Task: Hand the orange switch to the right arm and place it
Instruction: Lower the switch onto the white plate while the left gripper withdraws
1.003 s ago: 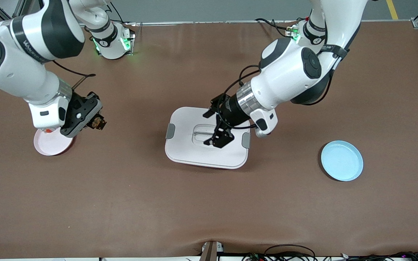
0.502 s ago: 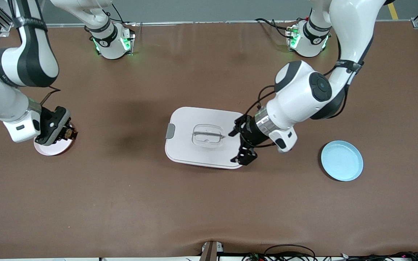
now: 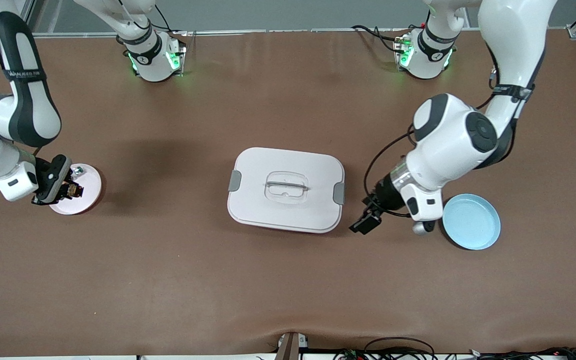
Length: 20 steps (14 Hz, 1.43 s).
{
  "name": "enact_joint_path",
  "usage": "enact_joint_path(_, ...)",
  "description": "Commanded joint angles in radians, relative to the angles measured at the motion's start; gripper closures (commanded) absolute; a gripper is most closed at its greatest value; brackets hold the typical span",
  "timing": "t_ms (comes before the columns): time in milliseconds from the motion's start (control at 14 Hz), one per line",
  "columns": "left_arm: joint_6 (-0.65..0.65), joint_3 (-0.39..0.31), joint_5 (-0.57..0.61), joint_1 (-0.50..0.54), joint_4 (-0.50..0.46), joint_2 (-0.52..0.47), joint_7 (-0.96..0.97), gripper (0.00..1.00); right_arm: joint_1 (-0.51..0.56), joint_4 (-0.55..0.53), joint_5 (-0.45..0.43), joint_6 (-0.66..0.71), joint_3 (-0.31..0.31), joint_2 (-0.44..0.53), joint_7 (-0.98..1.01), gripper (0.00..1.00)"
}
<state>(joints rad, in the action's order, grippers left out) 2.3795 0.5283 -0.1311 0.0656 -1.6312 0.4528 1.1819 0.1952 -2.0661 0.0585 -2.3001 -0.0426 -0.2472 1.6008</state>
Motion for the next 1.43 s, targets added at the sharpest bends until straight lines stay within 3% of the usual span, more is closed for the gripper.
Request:
enact_joint_path(0, 0.003, 0.007, 0.011, 0.08, -0.059, -0.045, -0.18, 0.0, 0.044, 0.003, -0.013, -0.033, 0.021, -0.044, 0.047, 1.0)
enact_joint_path(358, 0.001, 0.006, 0.074, 0.178, -0.104, -0.062, -0.399, 0.0, 0.107, 0.0, -0.014, -0.128, 0.02, -0.113, 0.178, 1.0)
enact_joint_path(788, -0.003, 0.006, 0.102, 0.305, -0.16, -0.108, -0.914, 0.0, 0.127, -0.069, -0.014, -0.238, 0.02, -0.141, 0.228, 1.0)
enact_joint_path(1075, -0.115, 0.009, 0.129, 0.382, -0.151, -0.172, -0.968, 0.0, 0.128, -0.108, -0.016, -0.32, 0.018, -0.142, 0.251, 1.0)
enact_joint_path(1362, -0.19, 0.01, 0.133, 0.474, -0.147, -0.255, -1.174, 0.0, 0.148, -0.104, -0.016, -0.322, 0.017, -0.147, 0.269, 1.0)
